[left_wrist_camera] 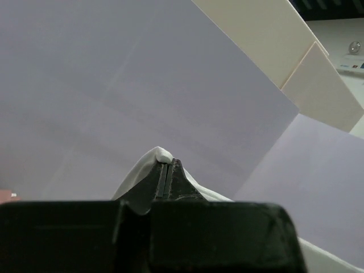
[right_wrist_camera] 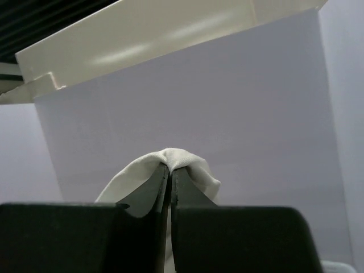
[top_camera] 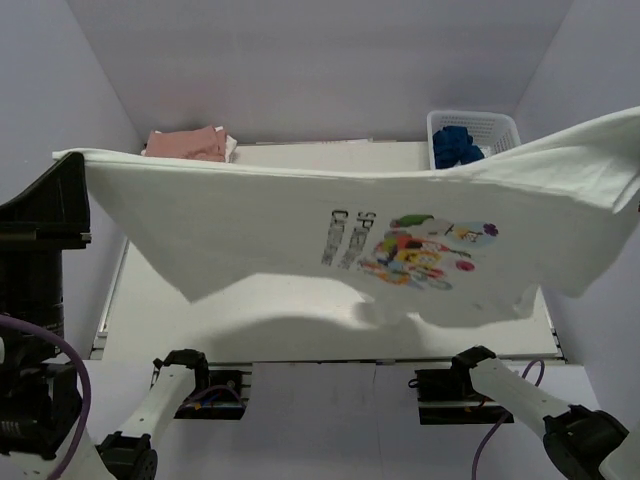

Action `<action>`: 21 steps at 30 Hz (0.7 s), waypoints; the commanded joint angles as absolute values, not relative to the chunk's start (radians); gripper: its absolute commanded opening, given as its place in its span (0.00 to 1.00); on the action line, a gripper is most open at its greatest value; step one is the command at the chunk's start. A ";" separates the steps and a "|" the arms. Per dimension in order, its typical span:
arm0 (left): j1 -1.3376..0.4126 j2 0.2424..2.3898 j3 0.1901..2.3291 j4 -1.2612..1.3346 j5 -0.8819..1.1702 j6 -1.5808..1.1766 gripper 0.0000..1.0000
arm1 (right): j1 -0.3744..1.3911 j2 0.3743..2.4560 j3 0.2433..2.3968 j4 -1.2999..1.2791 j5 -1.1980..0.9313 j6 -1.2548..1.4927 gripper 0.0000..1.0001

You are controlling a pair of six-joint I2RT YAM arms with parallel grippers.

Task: Fold and stack the t-shirts
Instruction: Flatten out the tshirt

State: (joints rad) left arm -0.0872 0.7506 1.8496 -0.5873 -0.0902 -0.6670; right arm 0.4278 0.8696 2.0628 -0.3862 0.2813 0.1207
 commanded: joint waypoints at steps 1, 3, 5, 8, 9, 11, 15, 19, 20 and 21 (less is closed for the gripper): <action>-0.081 0.827 1.876 -0.664 -0.149 -0.637 0.00 | 0.431 0.983 2.071 -0.321 0.385 0.022 0.00; -0.081 0.877 1.876 -0.673 -0.158 -0.637 0.00 | 0.431 1.053 2.068 -0.299 0.464 0.005 0.00; -0.081 0.913 1.853 -0.673 -0.167 -0.637 0.00 | 0.433 1.148 2.063 -0.253 0.532 -0.043 0.00; -0.091 0.983 1.685 -0.654 -0.236 -0.663 0.00 | 0.422 1.280 2.037 -0.216 0.577 -0.071 0.00; -0.091 1.003 1.646 -0.653 -0.289 -0.685 0.00 | 0.423 1.305 2.013 -0.207 0.578 -0.071 0.00; -0.074 1.077 1.538 -0.643 -0.319 -0.712 0.00 | 0.419 1.372 1.955 -0.183 0.548 -0.063 0.00; -0.074 1.215 1.341 -0.548 -0.390 -0.744 0.00 | 0.393 1.556 1.769 -0.098 0.502 -0.006 0.00; -0.065 1.428 1.258 -0.506 -0.480 -0.784 0.20 | 0.367 1.715 1.654 -0.048 0.404 0.089 0.00; -0.064 1.477 1.258 -0.506 -0.494 -0.784 0.34 | 0.364 1.747 1.651 -0.041 0.367 0.094 0.00; -0.064 1.526 1.278 -0.517 -0.483 -0.784 0.64 | 0.356 1.808 1.666 -0.051 0.356 0.112 0.00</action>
